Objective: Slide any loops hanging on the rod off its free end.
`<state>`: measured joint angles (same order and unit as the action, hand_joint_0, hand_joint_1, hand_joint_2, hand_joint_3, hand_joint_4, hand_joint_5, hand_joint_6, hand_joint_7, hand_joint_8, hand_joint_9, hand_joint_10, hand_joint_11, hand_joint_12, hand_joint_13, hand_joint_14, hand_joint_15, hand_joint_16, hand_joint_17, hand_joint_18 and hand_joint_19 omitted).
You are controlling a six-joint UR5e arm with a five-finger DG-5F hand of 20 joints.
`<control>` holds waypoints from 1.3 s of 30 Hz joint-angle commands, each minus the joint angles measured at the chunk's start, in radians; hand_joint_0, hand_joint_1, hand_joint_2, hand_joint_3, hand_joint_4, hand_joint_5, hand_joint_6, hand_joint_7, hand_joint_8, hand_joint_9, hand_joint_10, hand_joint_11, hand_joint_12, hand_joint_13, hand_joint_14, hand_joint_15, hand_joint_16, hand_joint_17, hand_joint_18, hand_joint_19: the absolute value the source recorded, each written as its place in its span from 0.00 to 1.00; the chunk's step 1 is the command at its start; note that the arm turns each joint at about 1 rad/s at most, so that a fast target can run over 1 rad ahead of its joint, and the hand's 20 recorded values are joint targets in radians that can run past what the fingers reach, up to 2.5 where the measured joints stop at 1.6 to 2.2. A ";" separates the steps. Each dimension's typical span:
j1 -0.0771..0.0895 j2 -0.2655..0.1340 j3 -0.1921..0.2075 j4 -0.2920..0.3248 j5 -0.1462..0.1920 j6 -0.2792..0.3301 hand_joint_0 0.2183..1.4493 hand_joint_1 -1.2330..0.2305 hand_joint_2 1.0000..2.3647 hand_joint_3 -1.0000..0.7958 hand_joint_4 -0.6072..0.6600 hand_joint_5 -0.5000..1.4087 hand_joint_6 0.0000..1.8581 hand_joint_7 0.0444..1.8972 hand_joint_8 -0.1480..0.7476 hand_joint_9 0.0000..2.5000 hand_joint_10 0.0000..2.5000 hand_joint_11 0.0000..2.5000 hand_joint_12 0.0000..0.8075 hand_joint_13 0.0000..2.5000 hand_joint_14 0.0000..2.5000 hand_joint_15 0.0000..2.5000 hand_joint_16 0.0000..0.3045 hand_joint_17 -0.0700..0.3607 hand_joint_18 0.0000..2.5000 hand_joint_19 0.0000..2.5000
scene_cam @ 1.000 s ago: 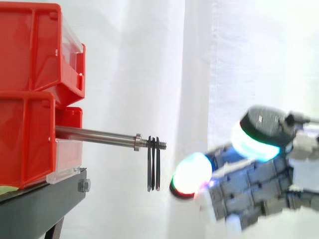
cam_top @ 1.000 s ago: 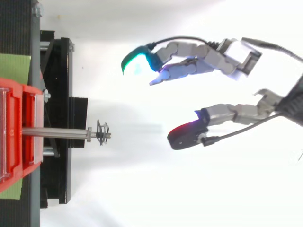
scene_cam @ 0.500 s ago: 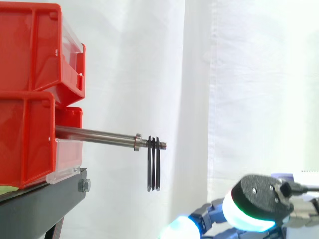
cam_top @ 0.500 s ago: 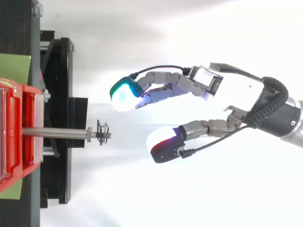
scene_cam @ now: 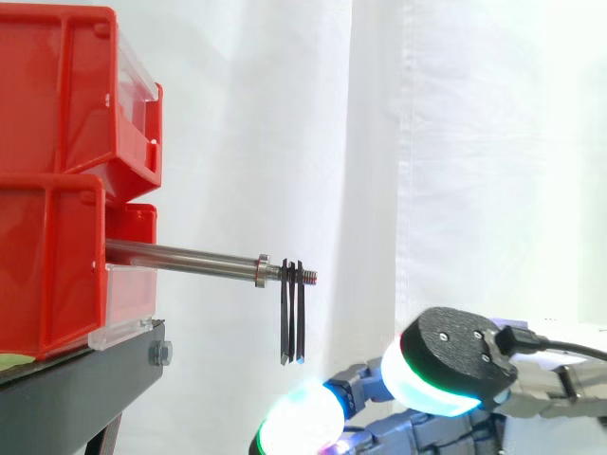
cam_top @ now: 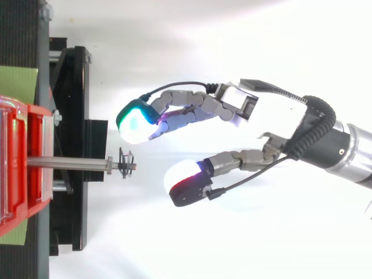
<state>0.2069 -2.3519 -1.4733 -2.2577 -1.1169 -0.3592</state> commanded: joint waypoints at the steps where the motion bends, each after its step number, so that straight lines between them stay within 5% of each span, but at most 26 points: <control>1: -0.003 -0.020 0.027 -0.008 -0.007 -0.006 0.30 0.34 0.00 0.28 0.70 0.18 0.27 0.56 0.47 0.23 0.00 0.05 0.48 0.27 0.00 0.10 0.19 0.46 0.28 0.22; 9: -0.003 -0.032 0.039 0.018 -0.009 -0.066 0.29 0.25 0.00 0.28 0.70 0.18 0.27 0.59 0.47 0.24 0.00 0.07 0.48 0.28 0.00 0.10 0.19 0.47 0.28 0.22; 25: -0.006 -0.032 0.050 0.121 -0.041 -0.303 0.29 0.31 0.00 0.28 0.71 0.19 0.27 0.58 0.48 0.25 0.00 0.07 0.48 0.29 0.00 0.11 0.19 0.47 0.29 0.22; 39: -0.009 -0.032 0.050 0.150 -0.043 -0.307 0.29 0.34 0.00 0.28 0.71 0.19 0.27 0.58 0.48 0.25 0.00 0.07 0.48 0.29 0.00 0.11 0.19 0.47 0.29 0.22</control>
<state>0.1982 -2.3838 -1.4237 -2.1227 -1.1605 -0.6657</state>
